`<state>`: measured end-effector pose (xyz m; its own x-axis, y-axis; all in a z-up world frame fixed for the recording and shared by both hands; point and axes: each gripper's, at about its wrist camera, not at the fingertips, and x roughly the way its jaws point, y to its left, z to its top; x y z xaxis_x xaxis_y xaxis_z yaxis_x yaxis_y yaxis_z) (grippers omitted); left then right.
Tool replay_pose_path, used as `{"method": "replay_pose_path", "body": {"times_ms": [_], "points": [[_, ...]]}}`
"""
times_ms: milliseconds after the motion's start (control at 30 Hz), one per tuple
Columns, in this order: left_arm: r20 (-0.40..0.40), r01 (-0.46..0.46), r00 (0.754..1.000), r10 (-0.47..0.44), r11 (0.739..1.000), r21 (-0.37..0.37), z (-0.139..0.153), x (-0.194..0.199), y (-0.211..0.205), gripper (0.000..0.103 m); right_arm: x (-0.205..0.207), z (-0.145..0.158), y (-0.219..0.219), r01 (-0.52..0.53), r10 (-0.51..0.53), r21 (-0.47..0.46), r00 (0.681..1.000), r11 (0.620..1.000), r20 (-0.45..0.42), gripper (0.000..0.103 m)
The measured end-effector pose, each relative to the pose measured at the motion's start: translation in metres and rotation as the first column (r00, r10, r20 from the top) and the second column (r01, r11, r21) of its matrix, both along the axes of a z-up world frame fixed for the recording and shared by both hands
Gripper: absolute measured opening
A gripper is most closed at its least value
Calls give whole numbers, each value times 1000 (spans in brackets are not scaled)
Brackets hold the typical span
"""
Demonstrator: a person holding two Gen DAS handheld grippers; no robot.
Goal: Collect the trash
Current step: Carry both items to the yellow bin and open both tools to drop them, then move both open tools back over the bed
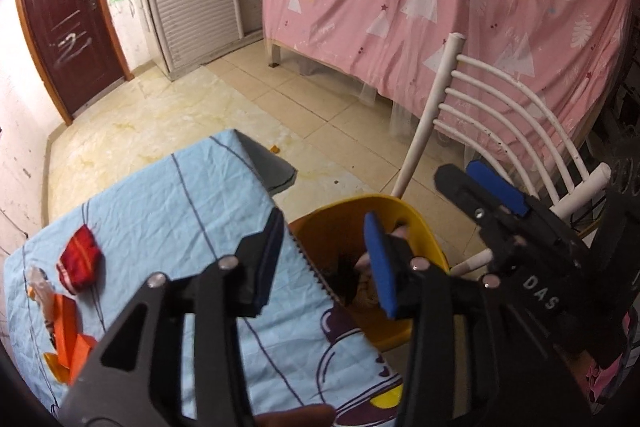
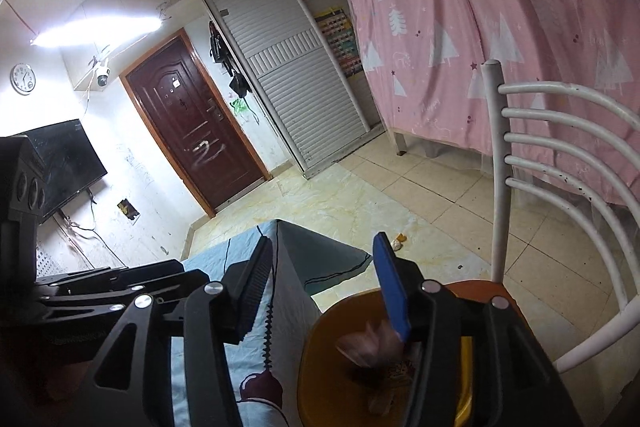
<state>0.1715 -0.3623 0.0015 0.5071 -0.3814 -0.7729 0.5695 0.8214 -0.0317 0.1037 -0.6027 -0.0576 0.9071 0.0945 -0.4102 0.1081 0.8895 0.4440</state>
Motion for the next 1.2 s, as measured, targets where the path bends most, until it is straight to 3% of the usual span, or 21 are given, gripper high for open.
{"method": "replay_pose_path", "body": {"times_ms": [267, 700, 833, 1067, 1133, 1200], "points": [[0, -31, 1000, 31, 999, -23, 5, 4, 27, 39, 9, 2, 26, -43, 43, -38, 999, 998, -15, 47], [20, -102, 994, 104, 992, -77, 20, 12, 89, 40, 23, 7, 86, -134, 132, -79, 991, 988, -28, 61], [29, -169, 985, 172, 982, -88, 24, 22, 127, 52, 38, 6, 114, -188, 184, -87, 982, 978, -49, 62], [20, -271, 961, 276, 954, -128, 25, 34, 191, 52, 67, 11, 172, -291, 282, -124, 956, 949, -86, 62], [13, -294, 954, 298, 946, -134, 24, 37, 206, 64, 75, 13, 188, -319, 308, -135, 946, 938, -98, 62], [16, -342, 938, 346, 932, -122, 23, 41, 226, 69, 83, 14, 201, -341, 328, -141, 939, 929, -106, 63]]}}
